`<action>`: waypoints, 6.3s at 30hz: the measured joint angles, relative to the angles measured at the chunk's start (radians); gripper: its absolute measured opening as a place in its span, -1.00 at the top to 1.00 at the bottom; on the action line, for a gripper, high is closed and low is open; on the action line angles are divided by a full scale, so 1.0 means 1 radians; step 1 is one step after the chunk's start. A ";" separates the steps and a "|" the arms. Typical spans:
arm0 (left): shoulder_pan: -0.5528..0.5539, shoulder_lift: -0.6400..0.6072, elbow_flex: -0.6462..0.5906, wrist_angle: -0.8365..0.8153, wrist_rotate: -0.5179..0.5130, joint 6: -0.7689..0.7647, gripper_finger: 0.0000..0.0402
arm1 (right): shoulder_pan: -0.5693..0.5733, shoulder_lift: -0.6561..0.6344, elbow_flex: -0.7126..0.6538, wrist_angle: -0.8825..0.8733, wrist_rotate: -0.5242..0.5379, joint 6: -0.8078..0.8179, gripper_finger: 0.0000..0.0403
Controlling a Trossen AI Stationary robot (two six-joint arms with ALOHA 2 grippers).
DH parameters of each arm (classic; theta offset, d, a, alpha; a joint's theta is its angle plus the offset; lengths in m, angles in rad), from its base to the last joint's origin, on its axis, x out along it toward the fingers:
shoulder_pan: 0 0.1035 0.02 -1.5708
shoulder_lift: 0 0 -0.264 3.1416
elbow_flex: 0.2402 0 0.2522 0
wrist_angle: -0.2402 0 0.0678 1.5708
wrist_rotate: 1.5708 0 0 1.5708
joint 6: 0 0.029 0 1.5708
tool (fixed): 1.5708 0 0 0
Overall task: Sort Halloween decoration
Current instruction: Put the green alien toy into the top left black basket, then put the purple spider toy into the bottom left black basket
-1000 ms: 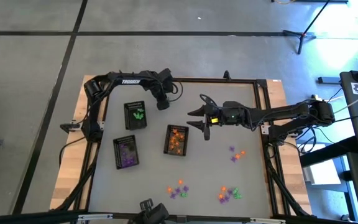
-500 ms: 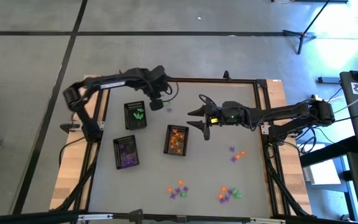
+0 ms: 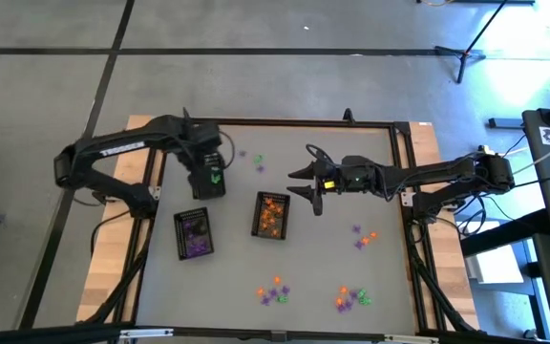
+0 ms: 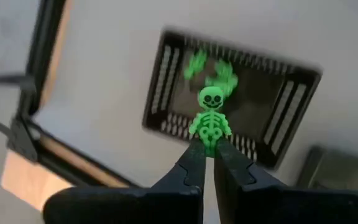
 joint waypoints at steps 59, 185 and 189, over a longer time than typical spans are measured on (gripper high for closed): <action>0.144 0.541 -0.220 1.213 0.245 -0.048 0.30 | -0.001 0.003 0.000 0.008 0.011 0.000 0.02; 0.139 0.474 0.013 0.711 -0.006 0.024 0.99 | 0.000 0.051 0.000 0.060 0.060 0.021 0.02; 0.093 0.359 0.068 0.515 0.061 0.030 0.99 | 0.000 0.051 0.000 0.055 0.049 0.021 0.02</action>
